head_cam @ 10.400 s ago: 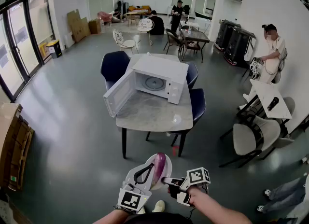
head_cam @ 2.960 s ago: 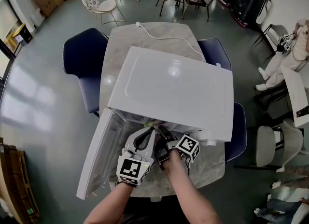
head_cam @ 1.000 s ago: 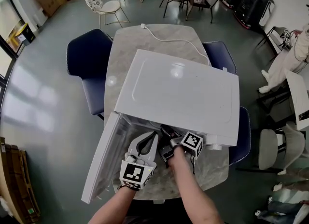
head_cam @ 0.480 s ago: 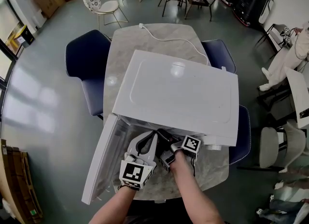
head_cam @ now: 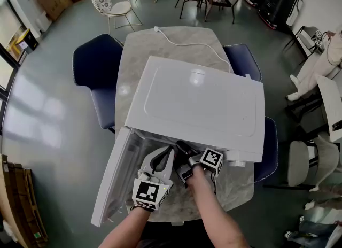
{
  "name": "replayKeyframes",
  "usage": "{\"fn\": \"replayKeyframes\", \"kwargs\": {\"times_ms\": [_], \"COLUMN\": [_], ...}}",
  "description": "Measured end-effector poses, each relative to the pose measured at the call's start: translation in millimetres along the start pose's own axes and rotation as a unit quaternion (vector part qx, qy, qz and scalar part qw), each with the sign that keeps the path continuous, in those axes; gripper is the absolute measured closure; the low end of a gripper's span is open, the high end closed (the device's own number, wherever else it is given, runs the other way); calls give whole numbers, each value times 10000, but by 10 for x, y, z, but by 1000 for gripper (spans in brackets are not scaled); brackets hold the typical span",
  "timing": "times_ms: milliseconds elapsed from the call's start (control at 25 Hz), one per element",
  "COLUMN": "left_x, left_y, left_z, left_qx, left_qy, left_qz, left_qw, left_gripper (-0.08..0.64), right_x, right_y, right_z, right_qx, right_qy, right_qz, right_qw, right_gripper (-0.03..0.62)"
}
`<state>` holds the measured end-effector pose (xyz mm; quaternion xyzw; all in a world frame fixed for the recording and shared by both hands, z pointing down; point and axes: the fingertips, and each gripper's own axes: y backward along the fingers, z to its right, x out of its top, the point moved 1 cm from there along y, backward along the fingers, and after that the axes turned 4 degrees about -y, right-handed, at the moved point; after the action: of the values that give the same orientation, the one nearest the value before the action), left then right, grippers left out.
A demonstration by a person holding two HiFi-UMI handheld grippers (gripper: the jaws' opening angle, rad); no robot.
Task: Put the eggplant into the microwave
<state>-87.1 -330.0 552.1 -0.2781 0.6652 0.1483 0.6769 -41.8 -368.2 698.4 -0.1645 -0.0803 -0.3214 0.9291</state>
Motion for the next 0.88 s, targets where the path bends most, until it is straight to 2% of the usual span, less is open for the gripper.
{"fn": "replayKeyframes", "kwargs": {"times_ms": [240,360,520,680,880], "left_x": [-52,-22,134,342,764], "left_y": [91,195,359,472,540], "left_z": [89,207,388,581,761], "left_qx": [10,-8,-40,-60,-33], "left_qy": [68,105,216,262,183], "left_qz": [-170,-260,-283,-210,49], "left_qw": [9998,9996,9994,9994,9998], "left_gripper": [554,555,555,555,554], "right_x": [-229,-500,-719,-672,-585], "right_y": [209,447,826,1118,1368], "right_z": [-27,-64,-287,-727,-1332], "right_qx": [43,-104,-256,-151,123], "right_qy": [449,1016,2043,2940,3586], "right_qz": [-219,-432,-532,-361,-219], "right_qw": [9987,9938,9771,9550,9332], "right_gripper": [589,589,589,589,589]}}
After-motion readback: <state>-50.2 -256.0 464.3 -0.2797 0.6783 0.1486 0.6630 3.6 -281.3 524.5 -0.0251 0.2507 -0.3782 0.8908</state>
